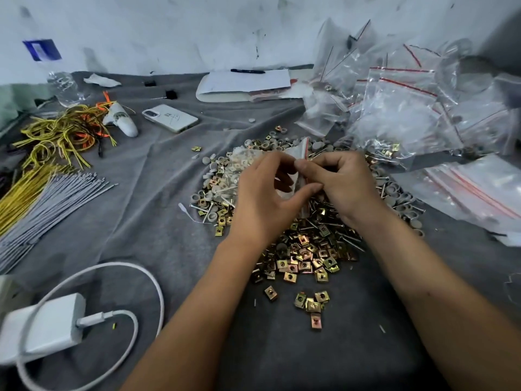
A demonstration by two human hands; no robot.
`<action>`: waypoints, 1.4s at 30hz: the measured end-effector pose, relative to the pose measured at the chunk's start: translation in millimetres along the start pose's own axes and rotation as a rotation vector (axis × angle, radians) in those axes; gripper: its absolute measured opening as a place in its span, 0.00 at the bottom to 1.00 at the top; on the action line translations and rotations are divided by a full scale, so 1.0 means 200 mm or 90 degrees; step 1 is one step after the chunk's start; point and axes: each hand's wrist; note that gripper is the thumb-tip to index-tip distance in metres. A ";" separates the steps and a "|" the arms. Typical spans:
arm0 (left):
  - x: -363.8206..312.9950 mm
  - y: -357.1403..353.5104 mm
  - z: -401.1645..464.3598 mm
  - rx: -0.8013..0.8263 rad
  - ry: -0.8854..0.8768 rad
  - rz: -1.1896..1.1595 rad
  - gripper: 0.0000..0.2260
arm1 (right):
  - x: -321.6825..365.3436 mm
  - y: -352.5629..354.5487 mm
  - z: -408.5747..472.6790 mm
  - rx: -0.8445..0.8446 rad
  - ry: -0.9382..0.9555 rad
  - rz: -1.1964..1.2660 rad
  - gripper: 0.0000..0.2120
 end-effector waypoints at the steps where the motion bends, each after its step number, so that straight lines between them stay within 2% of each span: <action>1: 0.00 0.00 0.00 0.009 0.016 -0.018 0.16 | -0.01 0.00 0.00 -0.002 -0.002 0.001 0.13; 8: 0.01 0.01 -0.01 0.020 0.114 -0.109 0.03 | -0.03 0.01 0.00 0.025 0.026 -0.052 0.11; 11: 0.02 0.03 0.00 0.004 0.148 -0.111 0.04 | -0.04 0.01 0.01 0.064 0.027 -0.085 0.08; 15: 0.02 0.04 0.00 0.039 0.175 -0.124 0.05 | -0.04 0.02 0.01 0.098 0.024 -0.124 0.09; 26: 0.02 0.04 0.01 0.036 0.193 -0.111 0.05 | 0.00 0.02 -0.01 0.084 0.101 -0.228 0.08; 28: 0.02 0.04 0.01 0.035 0.177 -0.093 0.05 | 0.01 0.02 -0.01 0.080 0.111 -0.240 0.07; 32: 0.00 0.04 -0.02 0.039 0.071 -0.003 0.06 | 0.01 0.01 -0.02 0.064 0.132 -0.265 0.07; 37: 0.01 0.04 -0.01 0.033 -0.009 0.095 0.09 | 0.04 -0.01 -0.04 0.005 0.195 -0.307 0.08; 40: -0.01 0.04 0.00 -0.012 -0.040 0.098 0.10 | 0.05 -0.02 -0.04 -0.039 0.211 -0.344 0.08; 42: -0.01 0.06 0.00 -0.089 -0.042 0.097 0.09 | 0.05 -0.01 -0.04 -0.071 0.207 -0.372 0.06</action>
Point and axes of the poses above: each hand's wrist, its own z-axis towards the middle knuckle, its own y-axis out of the back of the hand, x = y × z, and after that the axes turned 6 degrees about -z, right-handed
